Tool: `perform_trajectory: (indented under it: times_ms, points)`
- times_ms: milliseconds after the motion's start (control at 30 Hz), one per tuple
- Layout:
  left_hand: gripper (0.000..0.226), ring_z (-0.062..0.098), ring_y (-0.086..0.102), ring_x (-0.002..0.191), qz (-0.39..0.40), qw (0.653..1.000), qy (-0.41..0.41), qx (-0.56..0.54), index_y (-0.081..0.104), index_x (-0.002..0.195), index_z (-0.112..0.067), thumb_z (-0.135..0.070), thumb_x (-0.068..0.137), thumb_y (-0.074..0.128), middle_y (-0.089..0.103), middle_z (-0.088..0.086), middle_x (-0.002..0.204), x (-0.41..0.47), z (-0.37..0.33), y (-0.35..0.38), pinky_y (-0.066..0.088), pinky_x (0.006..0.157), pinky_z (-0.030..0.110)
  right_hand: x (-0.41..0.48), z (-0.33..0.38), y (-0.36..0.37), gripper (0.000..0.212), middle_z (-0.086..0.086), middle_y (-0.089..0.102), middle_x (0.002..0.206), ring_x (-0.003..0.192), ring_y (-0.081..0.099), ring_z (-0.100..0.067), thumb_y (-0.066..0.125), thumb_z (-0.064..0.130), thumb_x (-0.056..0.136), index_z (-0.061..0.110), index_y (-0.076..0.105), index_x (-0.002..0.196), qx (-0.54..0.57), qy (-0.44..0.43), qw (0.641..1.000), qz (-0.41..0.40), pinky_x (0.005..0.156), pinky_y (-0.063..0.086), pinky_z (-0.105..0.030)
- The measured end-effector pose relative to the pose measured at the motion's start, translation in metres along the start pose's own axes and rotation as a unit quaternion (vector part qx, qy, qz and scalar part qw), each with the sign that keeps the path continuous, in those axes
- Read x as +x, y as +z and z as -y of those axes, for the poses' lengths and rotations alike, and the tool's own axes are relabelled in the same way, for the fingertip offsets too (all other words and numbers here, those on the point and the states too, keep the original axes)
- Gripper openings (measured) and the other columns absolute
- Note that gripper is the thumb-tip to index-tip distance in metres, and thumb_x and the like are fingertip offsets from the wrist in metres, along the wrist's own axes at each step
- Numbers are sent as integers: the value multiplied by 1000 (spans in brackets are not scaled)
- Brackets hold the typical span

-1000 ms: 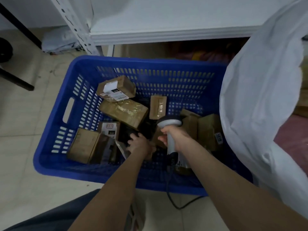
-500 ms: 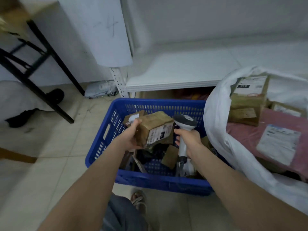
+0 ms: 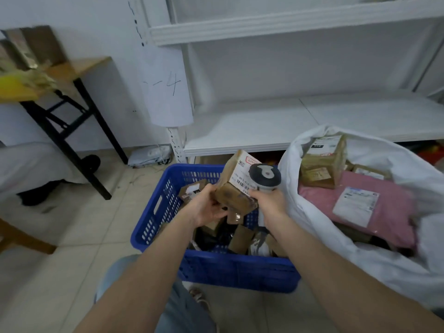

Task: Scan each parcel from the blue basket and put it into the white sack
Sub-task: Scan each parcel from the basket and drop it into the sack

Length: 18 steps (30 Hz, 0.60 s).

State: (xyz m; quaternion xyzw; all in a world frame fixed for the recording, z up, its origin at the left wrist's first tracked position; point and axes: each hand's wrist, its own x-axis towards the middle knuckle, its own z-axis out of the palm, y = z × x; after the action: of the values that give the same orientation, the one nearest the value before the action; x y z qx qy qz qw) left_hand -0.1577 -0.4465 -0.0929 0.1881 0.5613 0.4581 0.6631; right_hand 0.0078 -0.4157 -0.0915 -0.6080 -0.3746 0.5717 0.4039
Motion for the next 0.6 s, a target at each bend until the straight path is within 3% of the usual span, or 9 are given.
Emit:
perform_trajectory:
  times_ms: [67,167,233,367,467,533,600]
  points:
    - [26,25,58,106,-31,997,14,64,60,111,-13,-29,91,55,59,13,122,-1,-5,-5,53,85,42,-6,4,-5,36,-5,71,105,99,66,-24,79,13,74,9,67,109,-29,-14,999,-7,92,53,-44]
    - [51,23,59,108,-35,981,-1,189,58,119,-16,-52,83,63,62,7,120,-11,-9,-9,53,81,36,-13,6,-6,28,2,67,94,95,65,-21,78,11,75,19,64,97,-68,-53,996,1,88,54,-42]
    - [58,23,60,108,-18,978,-5,205,56,122,-16,-52,79,68,63,8,119,-16,-10,-8,54,84,37,-16,7,-5,28,5,65,89,92,65,-21,78,11,74,27,59,87,-104,-69,992,6,87,56,-44]
    - [40,23,67,99,-53,991,12,126,59,117,-7,-28,84,69,71,11,108,-18,-2,-5,57,79,36,-23,5,-10,23,0,67,90,90,64,-21,75,8,74,23,59,84,-114,-74,991,20,85,55,-42]
    - [42,23,68,94,-85,994,43,55,55,121,-2,-21,86,67,71,12,106,-15,8,-6,59,66,34,-32,-4,-19,15,-1,70,86,87,65,-24,73,15,72,16,66,85,-91,-69,993,21,83,55,-42]
    - [38,20,68,89,-107,992,63,17,54,121,-3,-19,88,65,70,9,102,-12,15,-6,56,56,29,-41,-11,-28,12,-3,73,77,76,69,-23,71,20,70,15,70,81,-83,-50,995,36,78,57,-43]
    - [33,19,67,88,-117,991,72,-2,57,119,-5,-18,89,63,71,7,99,-10,22,-6,53,59,29,-54,-19,-37,5,-3,73,67,61,66,-16,69,16,76,12,71,77,-80,-30,995,51,66,54,-34]
